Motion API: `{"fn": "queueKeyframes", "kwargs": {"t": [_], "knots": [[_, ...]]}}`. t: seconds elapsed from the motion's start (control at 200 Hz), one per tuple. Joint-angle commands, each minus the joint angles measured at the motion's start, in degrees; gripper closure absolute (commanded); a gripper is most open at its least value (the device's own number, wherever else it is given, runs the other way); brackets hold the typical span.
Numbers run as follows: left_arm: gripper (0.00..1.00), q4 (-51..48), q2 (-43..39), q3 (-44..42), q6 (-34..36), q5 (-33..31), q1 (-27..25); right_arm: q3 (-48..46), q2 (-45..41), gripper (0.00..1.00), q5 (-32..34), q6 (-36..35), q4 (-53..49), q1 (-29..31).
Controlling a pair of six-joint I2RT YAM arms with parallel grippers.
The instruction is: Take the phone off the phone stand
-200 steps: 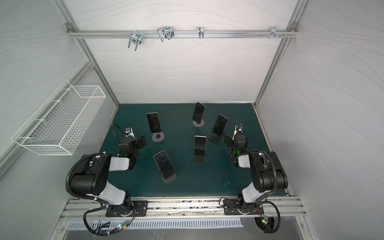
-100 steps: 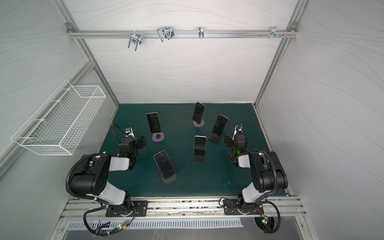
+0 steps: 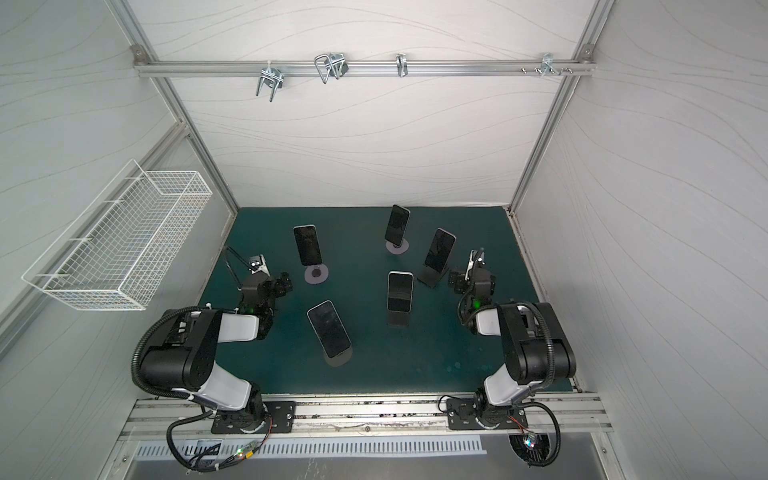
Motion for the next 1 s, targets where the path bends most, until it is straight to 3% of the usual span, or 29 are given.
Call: {"fn": "queueKeyframes", "kwargs": {"t": [0.0,0.585,0.74,0.855,0.995], "knots": [[0.01,2.26,0.1,1.1,0.48,-0.64,-0.21,0.2,0.3,0.01,0.06,-0.36,-0.02,0.24],[0.03,2.85,-0.05,0.68,0.38,-0.84,-0.21,-0.63,0.07,0.01,0.58,-0.56,1.29,0.4],[0.04,6.29,-1.67,-2.2,-1.19,-3.88,-0.21,-3.55,-1.27,0.03,0.52,-0.29,5.27,0.22],[0.05,12.65,-1.83,-5.28,0.26,-3.59,-1.1,-4.93,-1.54,0.05,0.23,-0.63,7.71,0.22],[0.05,13.18,-3.03,-5.51,2.86,-5.55,-3.31,-6.7,-2.54,0.04,-0.91,-1.12,10.29,0.21]]}}
